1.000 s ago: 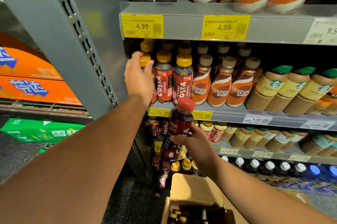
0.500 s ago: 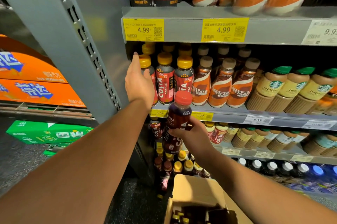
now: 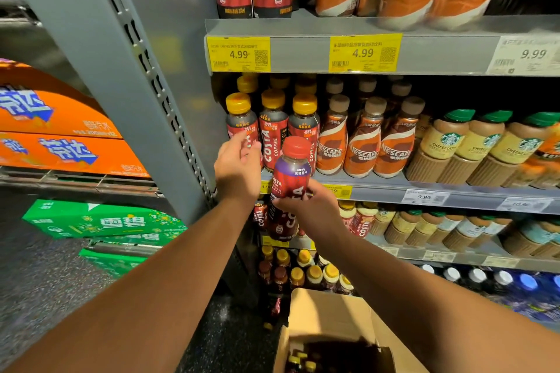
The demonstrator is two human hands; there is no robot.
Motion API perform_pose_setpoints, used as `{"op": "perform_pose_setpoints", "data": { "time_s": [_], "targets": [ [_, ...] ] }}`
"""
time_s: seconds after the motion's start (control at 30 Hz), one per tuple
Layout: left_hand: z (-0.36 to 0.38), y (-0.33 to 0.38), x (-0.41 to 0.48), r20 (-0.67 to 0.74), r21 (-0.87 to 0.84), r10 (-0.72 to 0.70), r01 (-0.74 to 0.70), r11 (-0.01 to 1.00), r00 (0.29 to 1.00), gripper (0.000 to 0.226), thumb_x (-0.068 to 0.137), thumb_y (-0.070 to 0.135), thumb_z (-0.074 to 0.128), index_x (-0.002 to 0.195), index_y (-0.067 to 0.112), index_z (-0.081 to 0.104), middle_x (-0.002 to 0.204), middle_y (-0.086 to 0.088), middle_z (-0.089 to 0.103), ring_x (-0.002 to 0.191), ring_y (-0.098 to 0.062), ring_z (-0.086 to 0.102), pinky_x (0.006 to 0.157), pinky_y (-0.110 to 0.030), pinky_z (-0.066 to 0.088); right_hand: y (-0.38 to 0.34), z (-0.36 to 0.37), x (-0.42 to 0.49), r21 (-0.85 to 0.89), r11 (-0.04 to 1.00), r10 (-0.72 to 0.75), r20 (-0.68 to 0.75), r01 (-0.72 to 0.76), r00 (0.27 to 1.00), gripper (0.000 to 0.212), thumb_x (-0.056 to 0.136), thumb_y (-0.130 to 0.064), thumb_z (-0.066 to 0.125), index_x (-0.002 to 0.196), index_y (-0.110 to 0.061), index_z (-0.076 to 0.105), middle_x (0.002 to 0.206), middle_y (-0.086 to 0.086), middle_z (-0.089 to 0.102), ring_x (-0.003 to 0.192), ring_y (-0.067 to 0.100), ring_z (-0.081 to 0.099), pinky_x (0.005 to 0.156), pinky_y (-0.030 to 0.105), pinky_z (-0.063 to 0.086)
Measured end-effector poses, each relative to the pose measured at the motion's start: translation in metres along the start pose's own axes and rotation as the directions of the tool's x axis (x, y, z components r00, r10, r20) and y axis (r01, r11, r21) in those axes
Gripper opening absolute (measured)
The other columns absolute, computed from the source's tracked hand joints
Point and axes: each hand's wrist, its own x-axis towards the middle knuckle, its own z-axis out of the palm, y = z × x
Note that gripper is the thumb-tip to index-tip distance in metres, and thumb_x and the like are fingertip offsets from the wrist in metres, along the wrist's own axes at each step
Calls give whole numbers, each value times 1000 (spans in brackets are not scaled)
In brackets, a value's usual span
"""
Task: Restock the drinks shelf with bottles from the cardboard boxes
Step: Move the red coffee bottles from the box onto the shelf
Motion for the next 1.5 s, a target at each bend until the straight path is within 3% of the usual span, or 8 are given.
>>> {"op": "perform_pose_setpoints", "data": {
  "time_s": [0.2, 0.4, 0.53, 0.83, 1.1, 1.23, 1.4, 1.5],
  "targets": [
    [-8, 3, -18, 215, -187, -6, 47, 981, 977, 30, 95, 25, 56, 118, 9, 66, 114, -4, 67, 107, -18, 63, 94, -35, 52, -11, 5, 1, -5, 999, 33, 23, -33, 999, 49, 72, -17, 80, 117, -20, 60, 103, 0, 69, 98, 18, 64, 85, 35, 52],
    [-21, 43, -24, 338, -352, 38, 89, 932, 940, 36, 86, 2, 64, 120, 10, 59, 92, 4, 68, 73, 4, 67, 69, -12, 52, -44, -3, -7, 91, 994, -61, 86, 53, 994, 42, 70, -2, 77, 108, -11, 64, 98, 8, 72, 93, 25, 69, 87, 43, 55],
    [-31, 74, -25, 362, -386, 103, 48, 921, 926, 40, 78, -2, 71, 114, 15, 62, 92, 3, 71, 75, -1, 69, 70, -15, 53, -74, -9, -12, 44, 991, -127, 34, 125, 991, 41, 70, 1, 76, 107, -12, 65, 93, 6, 72, 87, 19, 69, 83, 38, 56],
    [-49, 141, -27, 274, -383, 174, -58, 922, 946, 34, 76, -3, 73, 92, 26, 64, 80, 8, 68, 62, 7, 64, 62, -9, 48, -139, -22, -32, -33, 965, -261, -11, 260, 965, 44, 63, 0, 83, 99, -16, 64, 89, 3, 73, 81, 16, 69, 81, 32, 56],
    [-70, 195, -32, 167, -397, 206, -125, 909, 964, 27, 77, 7, 75, 87, 32, 68, 79, 6, 71, 68, -1, 65, 70, -23, 51, -194, -29, -58, 5, 942, -336, 44, 336, 941, 48, 66, -1, 82, 107, -11, 58, 91, 3, 72, 80, 13, 68, 81, 32, 55],
    [-82, 218, -32, 144, -448, 217, -132, 885, 966, 28, 77, 5, 74, 95, 26, 69, 78, 7, 73, 73, -6, 68, 75, -27, 54, -219, -30, -68, -1, 939, -343, 100, 345, 934, 50, 68, -2, 81, 110, -10, 55, 95, 4, 71, 84, 15, 68, 86, 36, 55],
    [-92, 240, -24, 120, -437, 235, -161, 885, 965, 37, 79, 8, 73, 114, 19, 66, 94, 1, 73, 83, -8, 70, 73, -23, 55, -242, -31, -69, -179, 907, -363, 127, 381, 923, 57, 67, -8, 83, 116, -17, 54, 91, -4, 64, 79, 8, 63, 80, 28, 54],
    [-98, 247, -14, 118, -412, 218, -152, 898, 969, 42, 77, 9, 75, 117, 17, 64, 97, -2, 72, 89, -14, 70, 80, -30, 56, -253, -28, -70, -231, 897, -350, 146, 376, 925, 55, 70, -10, 82, 116, -15, 53, 87, -7, 63, 73, 4, 60, 69, 17, 51]
  ]
}}
